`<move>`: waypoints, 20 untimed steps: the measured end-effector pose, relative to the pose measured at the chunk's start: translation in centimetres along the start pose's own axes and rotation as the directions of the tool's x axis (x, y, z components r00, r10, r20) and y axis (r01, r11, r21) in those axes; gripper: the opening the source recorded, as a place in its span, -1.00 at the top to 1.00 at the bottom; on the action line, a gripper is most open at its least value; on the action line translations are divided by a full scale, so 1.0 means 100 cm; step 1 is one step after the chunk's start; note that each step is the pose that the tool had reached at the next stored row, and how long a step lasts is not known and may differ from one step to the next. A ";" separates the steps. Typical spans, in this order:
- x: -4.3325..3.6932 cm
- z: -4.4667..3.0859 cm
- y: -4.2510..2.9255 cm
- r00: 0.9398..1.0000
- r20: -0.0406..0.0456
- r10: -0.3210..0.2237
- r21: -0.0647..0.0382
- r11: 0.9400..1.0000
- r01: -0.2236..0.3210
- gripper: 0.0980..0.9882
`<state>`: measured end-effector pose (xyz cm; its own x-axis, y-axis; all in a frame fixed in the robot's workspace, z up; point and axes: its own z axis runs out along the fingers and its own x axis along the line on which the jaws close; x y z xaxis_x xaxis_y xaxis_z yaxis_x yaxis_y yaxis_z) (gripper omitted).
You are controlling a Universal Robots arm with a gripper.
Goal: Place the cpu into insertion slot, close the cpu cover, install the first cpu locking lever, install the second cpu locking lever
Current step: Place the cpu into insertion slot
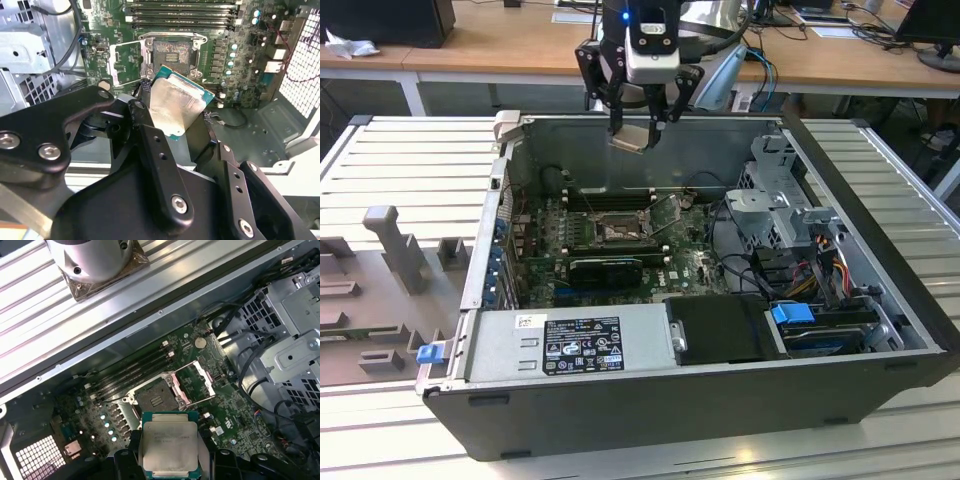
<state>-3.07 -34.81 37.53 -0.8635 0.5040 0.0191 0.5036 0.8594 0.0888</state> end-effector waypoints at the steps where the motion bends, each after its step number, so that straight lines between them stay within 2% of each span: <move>1: 0.0000 0.0002 0.0000 1.000 0.001 0.007 0.000 1.000 -0.007 0.03; 10: -0.0002 0.0052 -0.0004 1.000 0.002 0.022 0.002 1.000 -0.022 0.03; 20: -0.0003 0.0060 -0.0005 0.999 0.005 0.052 0.001 0.999 -0.052 0.03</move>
<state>-3.05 -34.81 36.93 -0.8361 0.5482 0.0190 0.5476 0.8323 0.0864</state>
